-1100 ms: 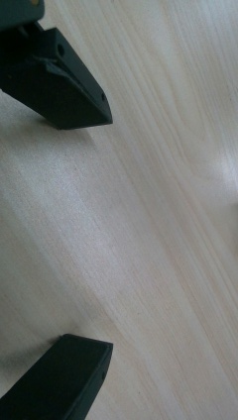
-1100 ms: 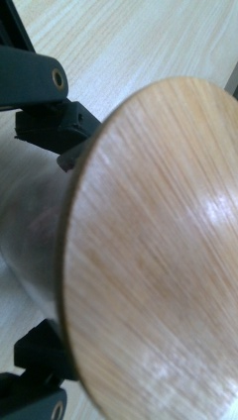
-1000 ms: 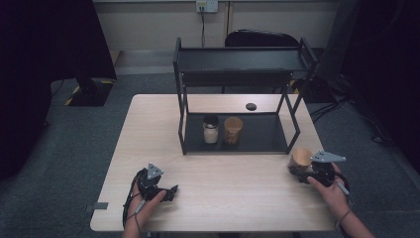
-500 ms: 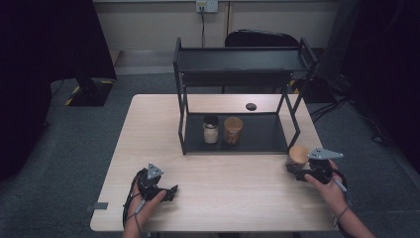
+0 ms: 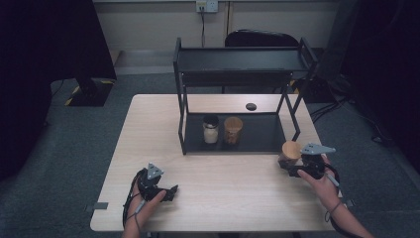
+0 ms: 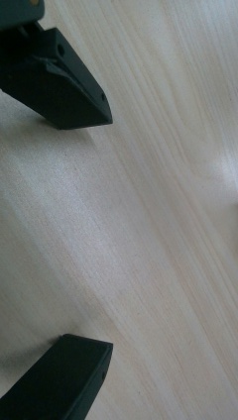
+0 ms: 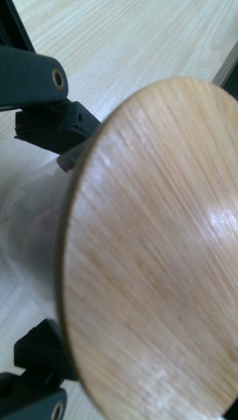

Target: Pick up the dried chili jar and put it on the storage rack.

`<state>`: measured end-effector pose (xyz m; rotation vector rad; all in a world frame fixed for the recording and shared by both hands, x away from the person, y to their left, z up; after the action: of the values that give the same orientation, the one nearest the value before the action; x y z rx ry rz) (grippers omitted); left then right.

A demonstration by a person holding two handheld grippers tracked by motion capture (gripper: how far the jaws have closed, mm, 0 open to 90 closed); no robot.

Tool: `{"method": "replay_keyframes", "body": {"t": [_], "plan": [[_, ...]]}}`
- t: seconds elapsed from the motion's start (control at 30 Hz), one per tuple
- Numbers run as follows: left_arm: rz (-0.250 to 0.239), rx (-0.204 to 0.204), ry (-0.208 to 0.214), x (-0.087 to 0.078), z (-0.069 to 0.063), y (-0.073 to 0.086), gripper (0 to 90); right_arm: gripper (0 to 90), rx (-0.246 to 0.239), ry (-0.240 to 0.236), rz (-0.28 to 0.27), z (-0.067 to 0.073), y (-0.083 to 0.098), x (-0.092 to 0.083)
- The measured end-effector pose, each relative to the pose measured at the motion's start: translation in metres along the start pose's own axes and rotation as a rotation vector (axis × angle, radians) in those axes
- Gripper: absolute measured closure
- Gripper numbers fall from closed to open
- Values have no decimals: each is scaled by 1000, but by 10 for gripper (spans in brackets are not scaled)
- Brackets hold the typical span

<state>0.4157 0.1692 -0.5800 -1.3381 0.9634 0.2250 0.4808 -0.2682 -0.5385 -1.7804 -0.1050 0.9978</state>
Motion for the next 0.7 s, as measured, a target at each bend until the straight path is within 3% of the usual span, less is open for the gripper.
{"method": "replay_keyframes", "body": {"t": [0.7], "plan": [[0, 0, 0, 0, 0, 0, 0, 253, -7, 1, 5, 6, -14, 20]]}}
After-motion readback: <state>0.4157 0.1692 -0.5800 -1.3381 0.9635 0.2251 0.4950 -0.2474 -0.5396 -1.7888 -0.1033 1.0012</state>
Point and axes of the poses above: each handheld gripper's, and its own axes: x roughly forward along the jaws, y roughly out of its underside, z roughly to its left, the point moved 10 cm from there along x, roughly forward along the jaws, and after that the axes turned 6 degrees about -x, right-handed, at the moved point
